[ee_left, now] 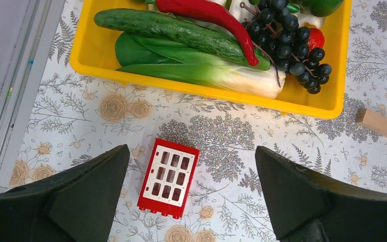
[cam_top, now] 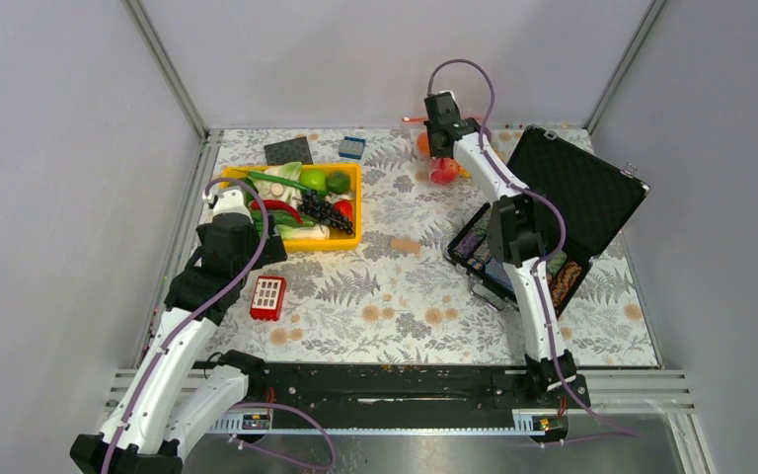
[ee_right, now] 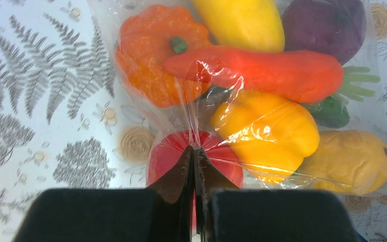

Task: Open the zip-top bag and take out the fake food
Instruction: Pick up the zipper food storage bag at the center of the board.

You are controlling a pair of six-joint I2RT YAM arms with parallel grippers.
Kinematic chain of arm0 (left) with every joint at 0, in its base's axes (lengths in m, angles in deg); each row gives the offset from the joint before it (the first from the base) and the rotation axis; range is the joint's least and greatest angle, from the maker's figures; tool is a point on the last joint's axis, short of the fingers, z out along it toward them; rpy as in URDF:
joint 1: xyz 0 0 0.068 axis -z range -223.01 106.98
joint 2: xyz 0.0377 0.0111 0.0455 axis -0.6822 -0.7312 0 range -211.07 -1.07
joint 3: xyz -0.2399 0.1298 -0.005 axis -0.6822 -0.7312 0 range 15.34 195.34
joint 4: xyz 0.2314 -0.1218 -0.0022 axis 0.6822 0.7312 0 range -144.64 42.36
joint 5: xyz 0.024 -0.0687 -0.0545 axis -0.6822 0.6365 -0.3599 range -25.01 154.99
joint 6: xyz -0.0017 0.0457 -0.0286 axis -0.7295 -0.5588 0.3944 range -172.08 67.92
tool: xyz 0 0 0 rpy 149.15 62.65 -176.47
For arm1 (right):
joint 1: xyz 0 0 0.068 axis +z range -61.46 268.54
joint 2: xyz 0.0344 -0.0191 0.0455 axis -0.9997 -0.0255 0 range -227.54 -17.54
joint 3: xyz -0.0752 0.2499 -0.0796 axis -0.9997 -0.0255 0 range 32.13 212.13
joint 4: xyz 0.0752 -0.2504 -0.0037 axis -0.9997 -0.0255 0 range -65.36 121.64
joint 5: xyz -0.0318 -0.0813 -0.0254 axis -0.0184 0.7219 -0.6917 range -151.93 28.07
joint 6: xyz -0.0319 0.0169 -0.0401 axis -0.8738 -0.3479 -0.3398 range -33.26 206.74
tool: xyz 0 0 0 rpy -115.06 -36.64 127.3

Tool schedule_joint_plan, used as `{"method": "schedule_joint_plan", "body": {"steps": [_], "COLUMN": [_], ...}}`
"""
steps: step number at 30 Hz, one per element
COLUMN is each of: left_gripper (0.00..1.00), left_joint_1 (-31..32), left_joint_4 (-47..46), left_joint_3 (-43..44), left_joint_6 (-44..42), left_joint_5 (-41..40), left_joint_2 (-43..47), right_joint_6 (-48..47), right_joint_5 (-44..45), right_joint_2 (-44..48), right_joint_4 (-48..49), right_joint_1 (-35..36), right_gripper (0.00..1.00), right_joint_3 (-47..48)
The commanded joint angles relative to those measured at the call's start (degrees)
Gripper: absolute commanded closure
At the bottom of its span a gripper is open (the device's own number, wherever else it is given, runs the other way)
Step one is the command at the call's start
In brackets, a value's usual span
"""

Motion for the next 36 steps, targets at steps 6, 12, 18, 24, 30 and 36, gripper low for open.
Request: {"method": "schedule_joint_plan", "body": {"steps": [6,12,18,24,30,36], "left_gripper": [0.02,0.02,0.01,0.02,0.02,0.01], "left_joint_1": [-0.19,-0.19,-0.19,-0.21,-0.19,-0.22], "left_joint_4": [-2.10,-2.08,-2.01,-2.03,-2.04,-2.13], "left_joint_3": [-0.17,-0.50,-0.87,-0.62,-0.46,-0.77], "left_joint_6": [-0.84,-0.60,-0.41,-0.32,0.51,4.64], "left_joint_5": [-0.04,-0.52,-1.12,-1.09,0.85,7.26], "left_joint_2": [0.20,0.68,0.95,0.23,0.77,1.45], "right_joint_6": [-1.74,1.29,5.48,7.92,7.24,11.49], "right_joint_5": [-9.19,-9.55,-11.69,-22.74,-25.51,-25.90], "right_joint_2": [17.09,29.68,45.93,57.36,66.02,77.10], "right_joint_4": [-0.82,3.12,9.41,11.65,10.86,13.05], "right_joint_1": [5.00,6.86,6.87,7.09,11.56,15.69], "right_gripper": [1.00,1.00,1.00,1.00,1.00,1.00], "right_joint_3": [-10.17,-27.11,-46.50,-60.91,-71.48,-85.38]}}
